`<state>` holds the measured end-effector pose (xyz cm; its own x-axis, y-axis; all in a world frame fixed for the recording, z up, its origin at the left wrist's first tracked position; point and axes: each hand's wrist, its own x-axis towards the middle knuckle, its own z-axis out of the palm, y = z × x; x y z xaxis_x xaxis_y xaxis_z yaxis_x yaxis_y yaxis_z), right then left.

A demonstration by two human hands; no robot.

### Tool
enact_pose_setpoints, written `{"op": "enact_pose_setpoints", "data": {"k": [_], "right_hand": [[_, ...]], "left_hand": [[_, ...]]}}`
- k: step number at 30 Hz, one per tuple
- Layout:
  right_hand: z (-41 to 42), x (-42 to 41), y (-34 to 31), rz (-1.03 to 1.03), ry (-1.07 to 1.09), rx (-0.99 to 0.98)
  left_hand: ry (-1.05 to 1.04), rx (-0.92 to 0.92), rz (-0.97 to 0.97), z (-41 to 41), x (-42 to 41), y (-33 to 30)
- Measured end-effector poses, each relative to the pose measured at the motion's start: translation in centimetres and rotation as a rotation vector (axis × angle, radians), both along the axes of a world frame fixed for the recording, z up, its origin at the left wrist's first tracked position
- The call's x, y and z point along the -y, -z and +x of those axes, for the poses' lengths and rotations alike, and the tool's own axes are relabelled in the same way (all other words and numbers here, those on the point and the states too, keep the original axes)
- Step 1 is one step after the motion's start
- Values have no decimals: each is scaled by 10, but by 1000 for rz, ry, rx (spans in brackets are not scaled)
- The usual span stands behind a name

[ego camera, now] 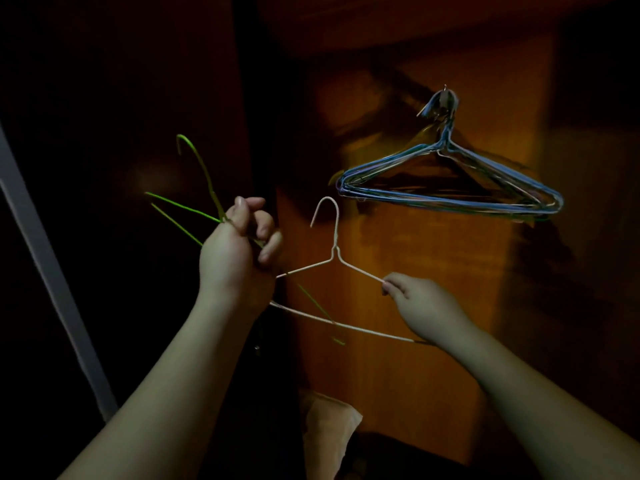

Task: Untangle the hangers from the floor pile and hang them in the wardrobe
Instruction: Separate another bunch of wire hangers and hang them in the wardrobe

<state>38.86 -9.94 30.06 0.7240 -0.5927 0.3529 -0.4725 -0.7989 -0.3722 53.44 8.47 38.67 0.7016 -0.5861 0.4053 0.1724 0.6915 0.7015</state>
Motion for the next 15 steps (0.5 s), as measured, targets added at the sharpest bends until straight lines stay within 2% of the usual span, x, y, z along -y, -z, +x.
{"op": "enact_pose_setpoints", "data": {"k": [2,9,15], "right_hand": [[-1,12,1,3,16,13],[-14,44,-18,-72,15,106],[-39,62,-57,-110,110,224]], "left_hand": [[15,0,36,0,-5,-3],[56,48,345,-3,-8,-4],[70,105,372,-12,-2,-11]]}}
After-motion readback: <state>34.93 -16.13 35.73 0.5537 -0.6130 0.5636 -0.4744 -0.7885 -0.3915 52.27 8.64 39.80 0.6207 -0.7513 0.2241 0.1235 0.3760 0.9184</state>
